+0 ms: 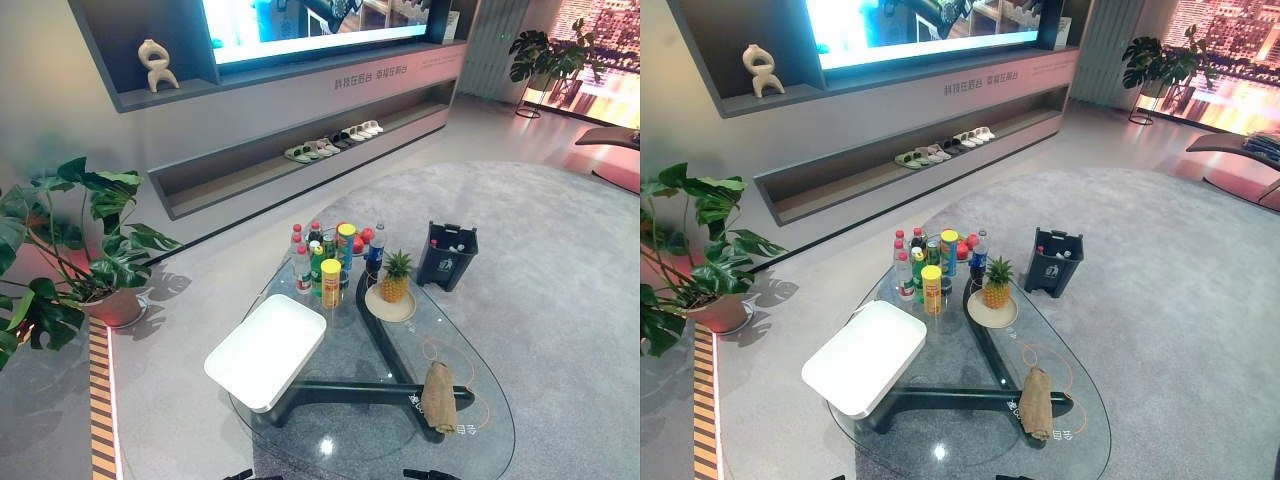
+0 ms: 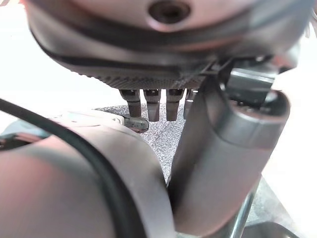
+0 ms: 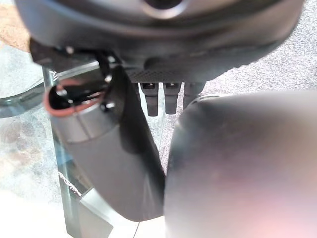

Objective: Wipe the table with a cloth and put it in the basket.

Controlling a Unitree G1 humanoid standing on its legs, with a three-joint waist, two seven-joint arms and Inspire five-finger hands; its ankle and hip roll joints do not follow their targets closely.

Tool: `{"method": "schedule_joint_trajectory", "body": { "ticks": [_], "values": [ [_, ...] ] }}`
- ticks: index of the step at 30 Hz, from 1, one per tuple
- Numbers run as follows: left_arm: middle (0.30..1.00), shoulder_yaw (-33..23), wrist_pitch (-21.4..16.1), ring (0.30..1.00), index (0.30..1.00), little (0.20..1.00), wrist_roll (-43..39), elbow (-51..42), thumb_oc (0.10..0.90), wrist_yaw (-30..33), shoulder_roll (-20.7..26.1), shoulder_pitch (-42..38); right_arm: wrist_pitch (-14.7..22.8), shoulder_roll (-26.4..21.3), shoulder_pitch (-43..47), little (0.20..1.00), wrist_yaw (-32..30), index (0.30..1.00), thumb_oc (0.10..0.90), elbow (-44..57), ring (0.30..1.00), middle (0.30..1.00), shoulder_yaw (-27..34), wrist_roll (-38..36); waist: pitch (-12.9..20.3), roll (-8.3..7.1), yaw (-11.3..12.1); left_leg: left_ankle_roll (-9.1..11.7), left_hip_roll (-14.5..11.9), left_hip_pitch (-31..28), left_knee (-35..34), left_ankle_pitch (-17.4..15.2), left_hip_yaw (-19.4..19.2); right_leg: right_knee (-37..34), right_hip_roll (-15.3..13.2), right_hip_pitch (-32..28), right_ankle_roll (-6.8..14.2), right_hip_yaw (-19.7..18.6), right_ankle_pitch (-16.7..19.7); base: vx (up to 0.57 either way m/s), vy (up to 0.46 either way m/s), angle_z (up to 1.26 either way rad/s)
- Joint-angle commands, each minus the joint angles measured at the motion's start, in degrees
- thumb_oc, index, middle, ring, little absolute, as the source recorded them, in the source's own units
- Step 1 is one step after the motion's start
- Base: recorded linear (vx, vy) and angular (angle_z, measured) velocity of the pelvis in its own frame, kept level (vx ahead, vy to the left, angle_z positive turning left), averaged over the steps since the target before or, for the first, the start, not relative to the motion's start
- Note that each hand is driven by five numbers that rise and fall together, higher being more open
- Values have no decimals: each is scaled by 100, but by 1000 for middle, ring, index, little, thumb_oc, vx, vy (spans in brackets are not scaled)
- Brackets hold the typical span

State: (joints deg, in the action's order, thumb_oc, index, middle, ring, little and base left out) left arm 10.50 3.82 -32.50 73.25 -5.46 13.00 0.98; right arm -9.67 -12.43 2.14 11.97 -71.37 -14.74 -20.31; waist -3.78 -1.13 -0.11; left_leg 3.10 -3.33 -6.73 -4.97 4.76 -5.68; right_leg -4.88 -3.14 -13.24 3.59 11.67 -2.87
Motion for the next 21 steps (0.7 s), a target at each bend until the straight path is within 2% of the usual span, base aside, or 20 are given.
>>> {"method": "schedule_joint_trajectory", "body": {
  "ticks": [1, 15, 19, 20, 21],
  "values": [
    [900, 15, 89, 900, 900, 900, -255, 278, 800, -30, -280, -377, -205, 29, 216, 900, -121, 900, 800, -272, 900, 900, -187, 38, -185, -39, 97, -51, 287, -232, 150, -748, 31, 130, -7, 414, 193, -188, 170, 0, 0, 0],
    [900, 103, 54, 900, 900, 900, -79, 174, 800, 4, -268, -329, -21, 2, 241, 900, -285, 900, 800, -179, 900, 900, -308, 335, -203, -46, 133, -45, 285, -207, 159, -752, 33, 123, -11, 425, 197, -157, 173, 0, 0, 0],
    [900, 124, 2, 900, 900, 900, -175, 151, 800, 86, -274, -330, 113, -13, 256, 900, -390, 900, 800, -151, 900, 900, -314, 352, -230, -49, 146, -43, 285, -161, 201, -760, 29, 141, -23, 457, 200, -140, 170, 0, 0, 0],
    [900, 98, -20, 900, 900, 900, -215, 150, 800, 143, -279, -324, 295, -18, 258, 900, -464, 900, 800, -136, 900, 900, -310, 396, -249, -55, 152, -45, 288, -143, 226, -767, 25, 140, -29, 464, 199, -135, 176, 0, 0, 0],
    [900, 94, -23, 900, 900, 900, -221, 147, 800, 149, -279, -320, 313, -17, 257, 900, -478, 900, 800, -124, 900, 900, -315, 391, -253, -56, 154, -45, 290, -138, 233, -769, 27, 140, -30, 466, 200, -135, 178, 0, 0, 0]
  ]
}}
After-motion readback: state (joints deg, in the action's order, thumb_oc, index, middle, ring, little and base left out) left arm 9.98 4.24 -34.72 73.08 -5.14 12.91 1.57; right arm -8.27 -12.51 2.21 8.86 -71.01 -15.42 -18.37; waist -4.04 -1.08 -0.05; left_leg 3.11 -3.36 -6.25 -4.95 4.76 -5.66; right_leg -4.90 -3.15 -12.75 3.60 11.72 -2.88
